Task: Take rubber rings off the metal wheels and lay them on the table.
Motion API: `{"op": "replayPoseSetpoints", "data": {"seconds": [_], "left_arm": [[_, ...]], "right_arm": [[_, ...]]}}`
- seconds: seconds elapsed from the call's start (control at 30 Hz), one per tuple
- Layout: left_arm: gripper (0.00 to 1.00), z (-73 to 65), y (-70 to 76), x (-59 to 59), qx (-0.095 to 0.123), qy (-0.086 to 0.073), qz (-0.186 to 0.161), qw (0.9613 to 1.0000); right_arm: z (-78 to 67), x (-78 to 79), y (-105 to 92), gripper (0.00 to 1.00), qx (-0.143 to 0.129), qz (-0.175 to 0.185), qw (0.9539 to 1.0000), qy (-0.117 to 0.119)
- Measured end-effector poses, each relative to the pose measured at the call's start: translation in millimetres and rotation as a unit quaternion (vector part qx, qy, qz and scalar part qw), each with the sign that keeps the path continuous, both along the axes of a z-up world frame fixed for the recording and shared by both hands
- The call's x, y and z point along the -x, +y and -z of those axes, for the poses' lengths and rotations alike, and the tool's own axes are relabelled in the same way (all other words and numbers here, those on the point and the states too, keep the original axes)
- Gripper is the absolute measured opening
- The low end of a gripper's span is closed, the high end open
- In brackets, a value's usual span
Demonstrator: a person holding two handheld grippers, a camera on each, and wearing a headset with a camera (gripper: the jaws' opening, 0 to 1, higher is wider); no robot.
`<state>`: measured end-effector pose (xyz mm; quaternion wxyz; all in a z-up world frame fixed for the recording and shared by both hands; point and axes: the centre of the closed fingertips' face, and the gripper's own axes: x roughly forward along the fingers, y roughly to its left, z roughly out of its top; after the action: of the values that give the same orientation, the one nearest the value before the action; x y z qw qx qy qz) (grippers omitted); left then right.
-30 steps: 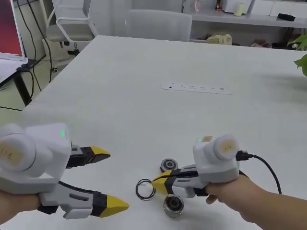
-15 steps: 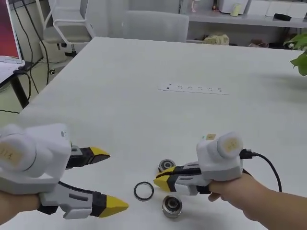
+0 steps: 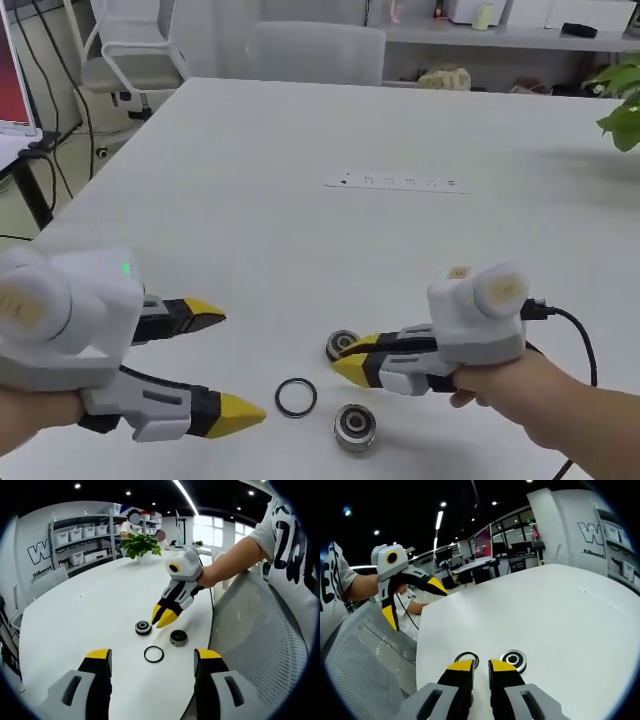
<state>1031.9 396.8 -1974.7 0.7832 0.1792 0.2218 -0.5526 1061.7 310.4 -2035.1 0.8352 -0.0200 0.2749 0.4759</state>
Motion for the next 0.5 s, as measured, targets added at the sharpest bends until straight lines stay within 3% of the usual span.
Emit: {"op": "replayPoseSetpoints", "data": {"seconds": [0.5], "left_arm": [[0.63,-6.1,-7.7,-16.5,0.012,0.001,-0.005,0.9999]], "right_arm": [[-4.5,-7.9,-19.3,0.12,0.004,0.019,0.9998,-0.009]]}}
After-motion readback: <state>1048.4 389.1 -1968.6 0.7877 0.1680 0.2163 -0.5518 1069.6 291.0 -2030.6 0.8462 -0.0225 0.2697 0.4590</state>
